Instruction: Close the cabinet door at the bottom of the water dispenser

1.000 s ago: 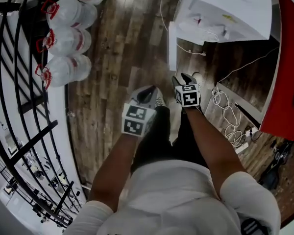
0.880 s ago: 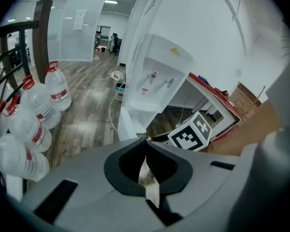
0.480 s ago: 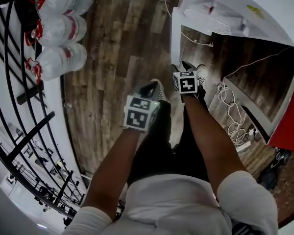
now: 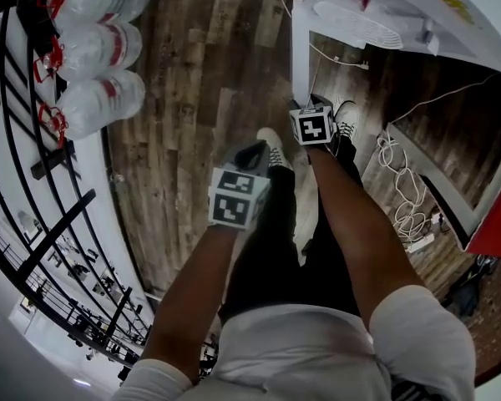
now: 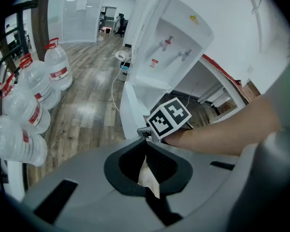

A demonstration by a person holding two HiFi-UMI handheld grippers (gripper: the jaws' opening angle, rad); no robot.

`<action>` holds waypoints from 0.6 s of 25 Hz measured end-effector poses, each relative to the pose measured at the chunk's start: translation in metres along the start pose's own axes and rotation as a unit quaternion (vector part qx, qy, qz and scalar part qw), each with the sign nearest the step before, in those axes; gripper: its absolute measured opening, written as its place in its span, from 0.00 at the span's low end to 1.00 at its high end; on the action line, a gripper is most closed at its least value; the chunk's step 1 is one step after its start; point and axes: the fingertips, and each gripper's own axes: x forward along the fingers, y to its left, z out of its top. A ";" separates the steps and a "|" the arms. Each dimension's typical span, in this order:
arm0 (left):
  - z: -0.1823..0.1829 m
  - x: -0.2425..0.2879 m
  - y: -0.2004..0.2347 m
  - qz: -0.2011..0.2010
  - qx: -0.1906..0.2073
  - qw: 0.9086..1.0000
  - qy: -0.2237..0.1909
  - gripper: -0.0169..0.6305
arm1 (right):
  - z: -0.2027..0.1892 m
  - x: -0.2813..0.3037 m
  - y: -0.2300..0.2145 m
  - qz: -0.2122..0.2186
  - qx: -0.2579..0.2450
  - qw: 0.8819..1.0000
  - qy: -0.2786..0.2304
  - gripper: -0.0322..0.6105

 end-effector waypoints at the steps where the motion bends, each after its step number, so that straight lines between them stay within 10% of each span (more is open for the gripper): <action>1: 0.000 0.000 0.000 0.000 0.000 1.000 -0.001 0.03 | -0.002 0.000 -0.003 0.000 0.003 1.000 -0.001 0.36; 15: 0.026 0.017 -0.022 -0.013 0.025 1.000 0.003 0.02 | -0.027 -0.028 -0.105 -0.060 0.107 0.992 -0.015 0.36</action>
